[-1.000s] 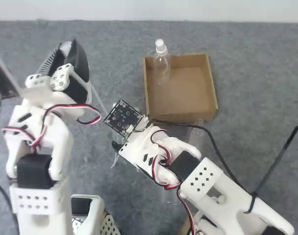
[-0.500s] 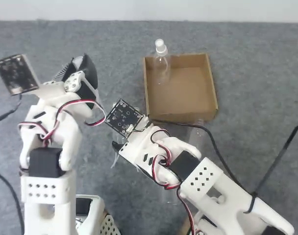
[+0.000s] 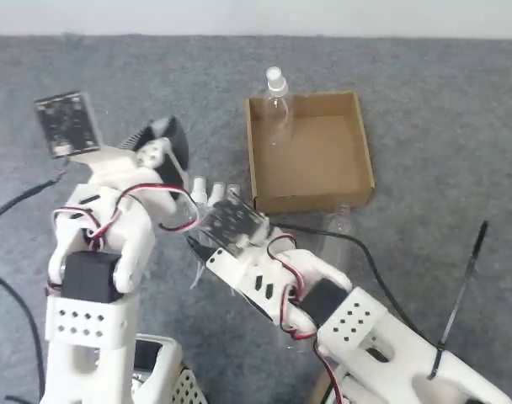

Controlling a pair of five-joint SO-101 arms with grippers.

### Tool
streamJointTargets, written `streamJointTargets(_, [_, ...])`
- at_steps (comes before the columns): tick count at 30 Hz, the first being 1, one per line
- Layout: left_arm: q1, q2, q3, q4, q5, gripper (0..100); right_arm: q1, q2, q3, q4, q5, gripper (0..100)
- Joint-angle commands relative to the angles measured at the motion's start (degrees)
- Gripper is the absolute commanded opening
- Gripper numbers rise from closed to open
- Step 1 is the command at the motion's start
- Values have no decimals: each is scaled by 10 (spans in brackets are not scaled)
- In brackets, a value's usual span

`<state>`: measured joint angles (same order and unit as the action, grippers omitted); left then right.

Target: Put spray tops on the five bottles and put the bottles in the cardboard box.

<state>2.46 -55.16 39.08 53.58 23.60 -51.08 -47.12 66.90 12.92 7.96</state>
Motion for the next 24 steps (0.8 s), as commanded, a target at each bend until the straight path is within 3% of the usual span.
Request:
streamJointTargets(1, [23,-11,-22,18,-20,11,22,-34,25,-108,-6,6])
streamJointTargets(8, [28,-12,-21,56,-20,11,55,-51,35,-121,-115,6])
streamJointTargets(13, [44,-12,-18,60,-26,11,55,-42,38,-120,-116,6])
streamJointTargets(20, [91,-9,-8,63,-88,14,62,-40,45,-120,-116,6])
streamJointTargets(24, [91,-10,-9,76,-94,95,62,-40,46,-120,-116,6])
